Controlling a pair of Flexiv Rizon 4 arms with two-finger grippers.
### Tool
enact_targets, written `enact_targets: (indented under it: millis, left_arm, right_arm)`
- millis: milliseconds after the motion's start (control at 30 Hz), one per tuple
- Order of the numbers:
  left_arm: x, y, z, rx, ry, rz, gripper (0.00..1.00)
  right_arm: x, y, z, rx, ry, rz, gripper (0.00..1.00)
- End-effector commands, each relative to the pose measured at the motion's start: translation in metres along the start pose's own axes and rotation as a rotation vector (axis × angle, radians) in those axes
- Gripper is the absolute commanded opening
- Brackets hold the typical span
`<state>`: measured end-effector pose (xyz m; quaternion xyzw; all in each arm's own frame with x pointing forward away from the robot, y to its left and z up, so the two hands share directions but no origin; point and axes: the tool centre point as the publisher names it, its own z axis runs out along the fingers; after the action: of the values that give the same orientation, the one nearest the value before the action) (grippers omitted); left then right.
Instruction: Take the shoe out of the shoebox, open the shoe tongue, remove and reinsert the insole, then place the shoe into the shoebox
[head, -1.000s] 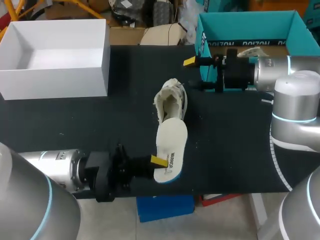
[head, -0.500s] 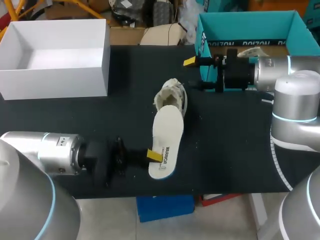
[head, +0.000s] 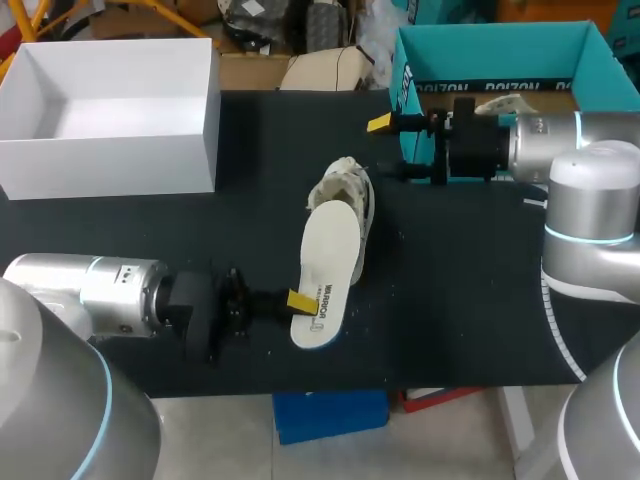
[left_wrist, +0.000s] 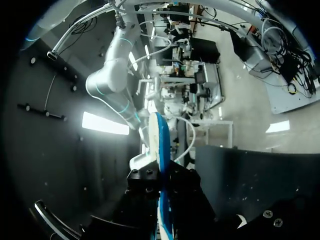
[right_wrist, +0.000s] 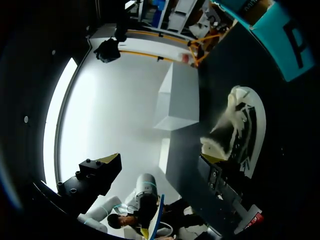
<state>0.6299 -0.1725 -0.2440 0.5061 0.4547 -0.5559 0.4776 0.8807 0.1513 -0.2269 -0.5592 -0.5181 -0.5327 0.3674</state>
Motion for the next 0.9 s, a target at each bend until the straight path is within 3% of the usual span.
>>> enact_targets:
  millis: [33,267,467,900]
  left_arm:
    - [0.001,0.000,0.001,0.000,0.002,0.002,0.00]
    - [0.005,0.005,-0.007,0.011,0.012,0.112,0.00]
    - [0.006,0.022,-0.015,0.030,0.078,0.185,0.00]
    - [0.014,0.102,-0.030,-0.037,0.138,0.191,0.00]
  right_arm:
    - [0.000,0.000,0.002,-0.003,0.000,0.000,1.00]
    - [0.000,0.000,0.002,-0.003,0.000,0.000,1.00]
    - [0.000,0.000,0.002,-0.003,0.000,0.000,1.00]
    - [0.000,0.000,0.002,-0.003,0.000,0.000,1.00]
